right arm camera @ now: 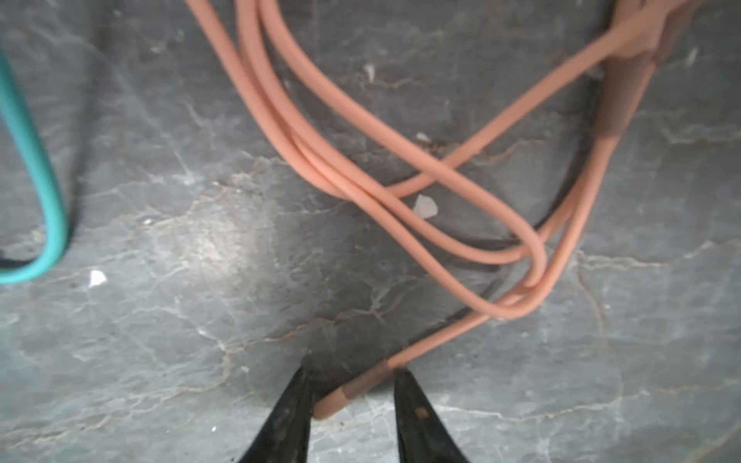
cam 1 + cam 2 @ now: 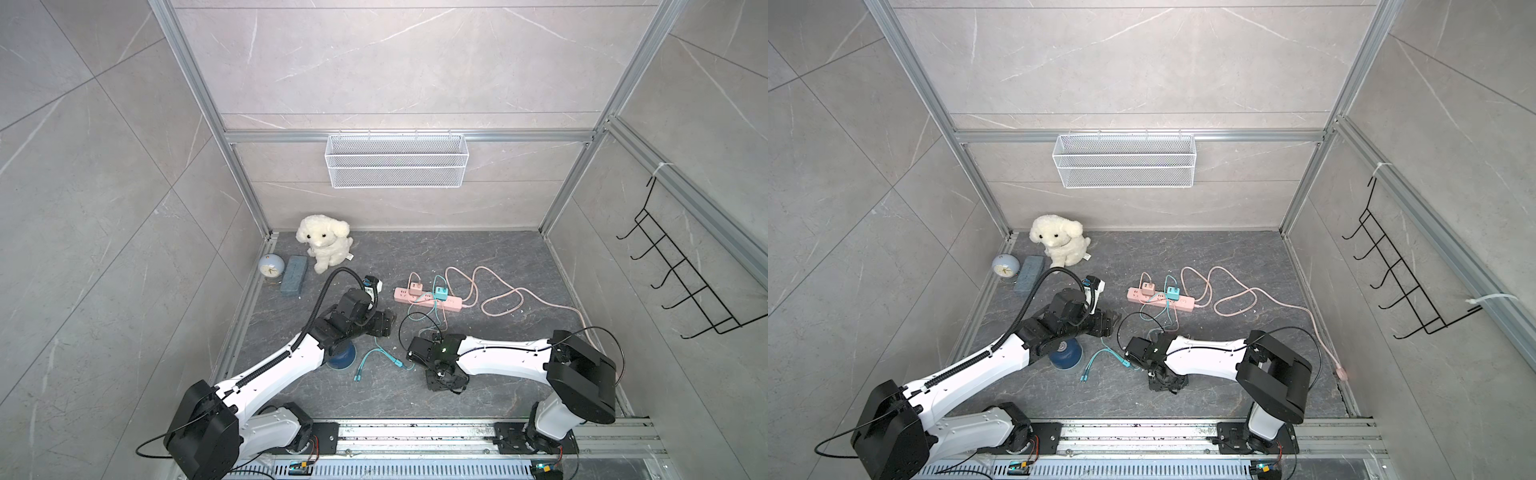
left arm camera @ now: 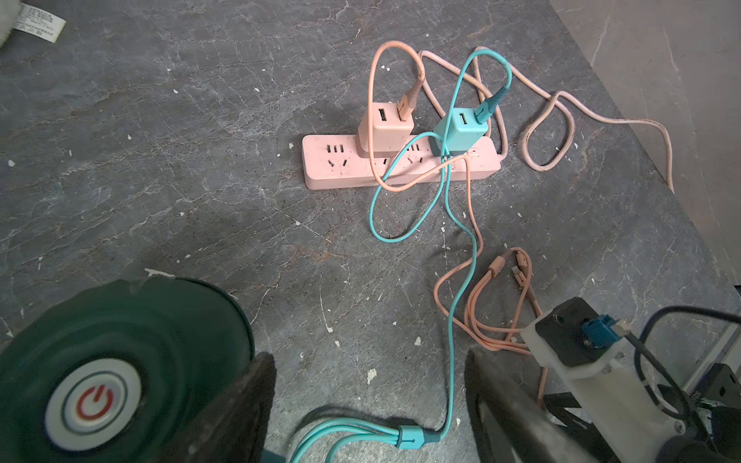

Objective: Charge the cordless meat grinders
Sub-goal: Adjust the charging cable at the center of the board.

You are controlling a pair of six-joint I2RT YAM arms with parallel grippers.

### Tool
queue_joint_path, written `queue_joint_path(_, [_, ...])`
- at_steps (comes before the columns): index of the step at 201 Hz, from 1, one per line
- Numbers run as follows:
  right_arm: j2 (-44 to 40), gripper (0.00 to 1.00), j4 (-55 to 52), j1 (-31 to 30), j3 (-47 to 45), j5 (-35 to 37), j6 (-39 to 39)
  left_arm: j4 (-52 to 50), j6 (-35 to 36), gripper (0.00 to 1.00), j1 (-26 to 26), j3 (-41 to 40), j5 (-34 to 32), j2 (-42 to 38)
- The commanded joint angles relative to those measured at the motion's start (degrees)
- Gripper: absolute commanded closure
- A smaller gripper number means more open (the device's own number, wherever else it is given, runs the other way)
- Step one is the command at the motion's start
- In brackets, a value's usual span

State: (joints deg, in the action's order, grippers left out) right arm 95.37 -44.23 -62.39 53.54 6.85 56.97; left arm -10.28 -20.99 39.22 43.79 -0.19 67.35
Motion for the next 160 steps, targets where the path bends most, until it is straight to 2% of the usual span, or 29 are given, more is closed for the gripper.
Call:
queue_joint_path(1, [2.0,0.70,-0.5,-0.5,-3.5,-0.4,3.3,0.0,1.2,0.23,-0.2,0.4,-1.5,-1.3])
queue_joint_path(40, [-1.1,0.84,2.6,-0.3,-5.0,0.2,4.3,-0.4,1.0,0.24,-0.1,0.8,-1.4,-1.1])
queue_joint_path(66, [-5.2,0.92,7.4,1.8,-7.4,-2.3,4.1,-0.6,0.9,0.23,-0.2,1.0,-1.1,-0.5])
queue_joint_path(115, [-14.0,0.98,13.4,8.0,-11.1,-7.7,3.6,-1.1,1.0,0.23,-0.1,2.4,-0.7,0.1])
queue_joint_path(160, [-18.7,1.00,24.5,14.0,-15.0,-18.2,6.5,-2.4,1.3,0.24,-0.2,4.4,1.6,1.0])
